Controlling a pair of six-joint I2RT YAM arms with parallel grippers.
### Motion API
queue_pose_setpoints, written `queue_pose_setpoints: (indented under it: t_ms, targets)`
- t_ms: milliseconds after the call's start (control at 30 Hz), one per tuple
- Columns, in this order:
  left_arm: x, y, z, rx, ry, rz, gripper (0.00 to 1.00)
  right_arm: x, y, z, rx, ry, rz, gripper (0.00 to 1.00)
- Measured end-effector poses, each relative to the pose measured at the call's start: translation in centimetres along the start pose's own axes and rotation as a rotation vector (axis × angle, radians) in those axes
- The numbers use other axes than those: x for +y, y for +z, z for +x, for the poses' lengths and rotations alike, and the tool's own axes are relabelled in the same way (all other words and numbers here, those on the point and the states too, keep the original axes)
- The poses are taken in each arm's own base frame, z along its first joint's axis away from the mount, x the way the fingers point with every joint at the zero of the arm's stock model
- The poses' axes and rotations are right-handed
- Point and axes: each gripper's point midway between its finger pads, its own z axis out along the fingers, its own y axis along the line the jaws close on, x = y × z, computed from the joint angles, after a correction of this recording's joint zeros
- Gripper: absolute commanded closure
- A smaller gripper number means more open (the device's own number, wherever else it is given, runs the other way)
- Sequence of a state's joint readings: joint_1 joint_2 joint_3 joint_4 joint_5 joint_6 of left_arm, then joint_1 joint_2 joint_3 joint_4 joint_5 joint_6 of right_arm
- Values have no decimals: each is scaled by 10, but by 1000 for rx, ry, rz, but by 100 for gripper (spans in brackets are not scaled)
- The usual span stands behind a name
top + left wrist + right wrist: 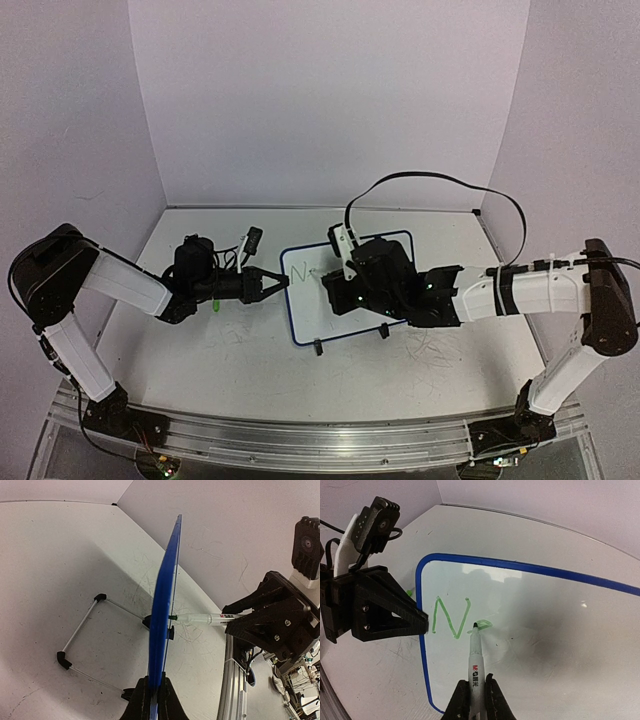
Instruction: Write a sentence on the whiteboard
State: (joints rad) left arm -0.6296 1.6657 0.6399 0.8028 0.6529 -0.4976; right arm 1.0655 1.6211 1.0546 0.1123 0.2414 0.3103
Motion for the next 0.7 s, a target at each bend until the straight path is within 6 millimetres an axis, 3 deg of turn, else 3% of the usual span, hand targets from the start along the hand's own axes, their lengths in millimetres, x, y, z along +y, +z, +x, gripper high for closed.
queue_pose_setpoints:
  t_ms: [700]
  targets:
    - [0, 0, 0, 1, -1, -1, 100, 1, 1, 13, 30, 17, -21, 100]
